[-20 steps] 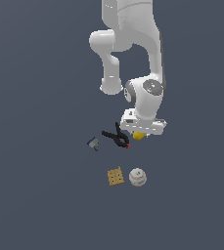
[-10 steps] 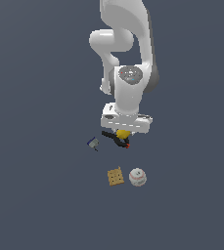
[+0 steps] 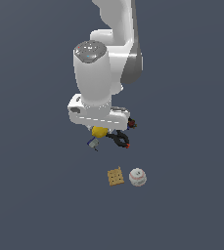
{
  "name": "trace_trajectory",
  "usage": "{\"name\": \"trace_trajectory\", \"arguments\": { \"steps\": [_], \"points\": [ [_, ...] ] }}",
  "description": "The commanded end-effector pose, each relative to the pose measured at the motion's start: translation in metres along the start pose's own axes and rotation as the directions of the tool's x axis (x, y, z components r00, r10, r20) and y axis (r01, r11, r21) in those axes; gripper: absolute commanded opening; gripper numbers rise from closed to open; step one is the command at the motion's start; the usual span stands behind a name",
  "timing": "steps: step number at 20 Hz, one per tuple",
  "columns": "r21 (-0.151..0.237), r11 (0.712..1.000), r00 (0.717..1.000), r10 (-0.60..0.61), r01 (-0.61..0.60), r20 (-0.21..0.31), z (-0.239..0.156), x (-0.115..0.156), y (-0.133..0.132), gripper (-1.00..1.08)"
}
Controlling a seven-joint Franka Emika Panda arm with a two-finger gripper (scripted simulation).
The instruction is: Pick up a designated object from a clutter of objects.
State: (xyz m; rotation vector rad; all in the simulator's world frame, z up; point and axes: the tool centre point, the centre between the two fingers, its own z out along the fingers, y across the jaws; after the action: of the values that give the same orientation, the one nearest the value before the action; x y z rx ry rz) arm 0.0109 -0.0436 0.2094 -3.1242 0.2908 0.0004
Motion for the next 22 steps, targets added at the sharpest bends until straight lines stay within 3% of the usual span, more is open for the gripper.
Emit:
{"name": "trace_trajectory", "arguments": {
  "steps": [1,11,22],
  "points": [
    [0.0,1.0,1.0,-0.001,0.001,0.0,-0.02,0.015,0.022,-1.0],
    [-0.002,1.0,1.0,0.0,0.0,0.0,-0.079,0.063,0.092,-1.0],
    [-0.004,1.0,1.0,0.0,0.0,0.0,-0.126,0.104,0.144,-1.0]
  ]
}}
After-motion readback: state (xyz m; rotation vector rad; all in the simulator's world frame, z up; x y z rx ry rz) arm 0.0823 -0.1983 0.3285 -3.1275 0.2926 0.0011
